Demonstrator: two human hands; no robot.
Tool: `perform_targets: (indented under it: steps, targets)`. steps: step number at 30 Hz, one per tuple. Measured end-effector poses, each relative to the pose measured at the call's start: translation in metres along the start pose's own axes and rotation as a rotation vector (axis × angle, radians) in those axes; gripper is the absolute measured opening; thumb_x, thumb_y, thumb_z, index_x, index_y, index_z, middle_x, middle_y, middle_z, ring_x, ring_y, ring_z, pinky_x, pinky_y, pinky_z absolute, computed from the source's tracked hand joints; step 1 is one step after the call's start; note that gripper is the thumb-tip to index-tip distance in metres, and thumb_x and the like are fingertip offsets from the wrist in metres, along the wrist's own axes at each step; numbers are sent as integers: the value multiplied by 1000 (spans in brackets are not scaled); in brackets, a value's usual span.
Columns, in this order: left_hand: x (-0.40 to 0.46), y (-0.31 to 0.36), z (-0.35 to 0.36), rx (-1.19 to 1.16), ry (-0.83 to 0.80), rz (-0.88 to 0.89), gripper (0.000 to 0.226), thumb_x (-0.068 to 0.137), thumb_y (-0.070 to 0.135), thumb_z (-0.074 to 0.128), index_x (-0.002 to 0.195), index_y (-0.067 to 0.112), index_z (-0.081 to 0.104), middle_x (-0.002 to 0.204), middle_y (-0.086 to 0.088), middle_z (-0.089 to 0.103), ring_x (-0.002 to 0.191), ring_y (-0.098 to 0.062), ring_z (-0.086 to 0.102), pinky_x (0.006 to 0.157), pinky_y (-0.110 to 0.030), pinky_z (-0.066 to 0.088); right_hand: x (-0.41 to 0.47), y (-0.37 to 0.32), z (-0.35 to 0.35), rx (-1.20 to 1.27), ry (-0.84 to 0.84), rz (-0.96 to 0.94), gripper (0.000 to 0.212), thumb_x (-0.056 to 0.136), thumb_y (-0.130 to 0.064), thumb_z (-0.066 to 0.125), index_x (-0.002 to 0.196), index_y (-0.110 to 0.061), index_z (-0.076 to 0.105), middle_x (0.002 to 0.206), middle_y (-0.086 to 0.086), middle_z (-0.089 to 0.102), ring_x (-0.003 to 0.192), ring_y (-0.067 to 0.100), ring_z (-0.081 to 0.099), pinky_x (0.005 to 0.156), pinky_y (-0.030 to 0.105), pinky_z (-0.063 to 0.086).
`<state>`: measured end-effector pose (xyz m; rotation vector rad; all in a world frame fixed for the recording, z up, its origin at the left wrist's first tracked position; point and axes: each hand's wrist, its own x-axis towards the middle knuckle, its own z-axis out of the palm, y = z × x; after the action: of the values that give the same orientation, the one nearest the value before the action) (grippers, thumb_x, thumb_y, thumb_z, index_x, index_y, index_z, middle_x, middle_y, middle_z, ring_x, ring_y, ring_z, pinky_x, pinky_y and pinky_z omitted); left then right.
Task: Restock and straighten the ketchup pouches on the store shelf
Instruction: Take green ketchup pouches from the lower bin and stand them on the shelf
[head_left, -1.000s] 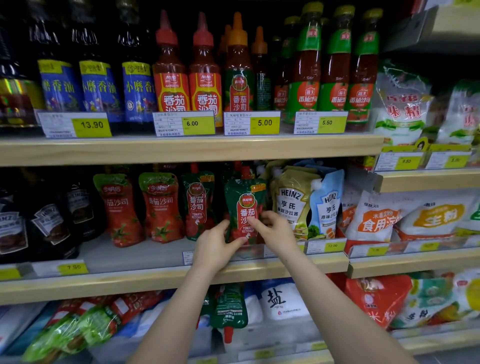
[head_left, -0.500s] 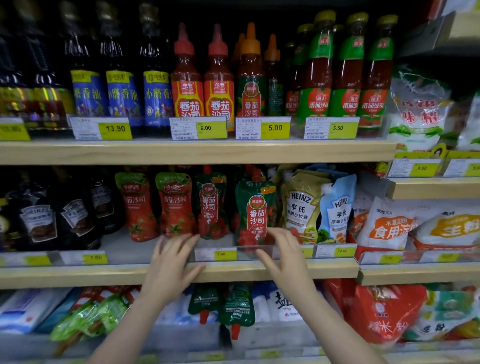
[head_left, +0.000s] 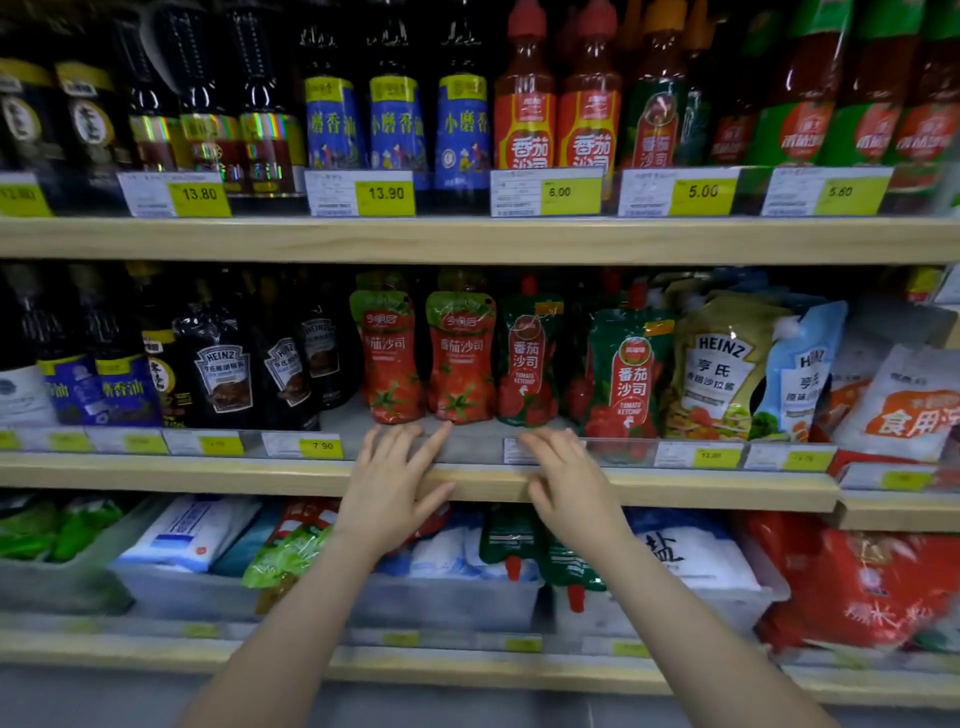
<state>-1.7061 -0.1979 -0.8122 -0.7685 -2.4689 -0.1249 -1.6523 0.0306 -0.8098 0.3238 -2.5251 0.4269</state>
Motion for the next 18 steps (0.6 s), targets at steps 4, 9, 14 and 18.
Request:
perform_targets:
  steps: [4, 9, 14, 18]
  targets:
    - [0, -13, 8, -28, 79, 104, 63, 87, 55, 39, 141, 21, 38, 114, -10, 56, 110, -29, 50, 98, -42, 31, 2, -12, 7, 32, 72, 116, 51, 76, -2, 50, 126, -14, 49, 124, 2, 51, 118, 23, 42, 107, 33, 29]
    - [2, -28, 18, -59, 105, 191, 62, 86, 53, 43, 139, 20, 41, 109, -8, 56, 105, -27, 51, 95, -40, 30, 3, -29, 15, 94, 132, 244, 52, 72, 3, 51, 122, -11, 51, 121, 4, 52, 116, 21, 44, 106, 31, 31]
    - [3, -31, 16, -121, 111, 188, 57, 87, 49, 48, 136, 19, 46, 109, -8, 59, 104, -26, 54, 93, -44, 39, 8, -42, 10, 81, 74, 354, 52, 74, -1, 53, 124, -15, 49, 123, 1, 49, 118, 16, 42, 100, 19, 26]
    - [3, -30, 11, -142, 102, 179, 57, 85, 44, 57, 135, 18, 47, 107, -9, 59, 101, -28, 55, 92, -44, 40, 11, -50, 0, 83, 4, 378, 51, 76, -2, 53, 126, -12, 47, 124, 5, 48, 118, 19, 41, 99, 20, 28]
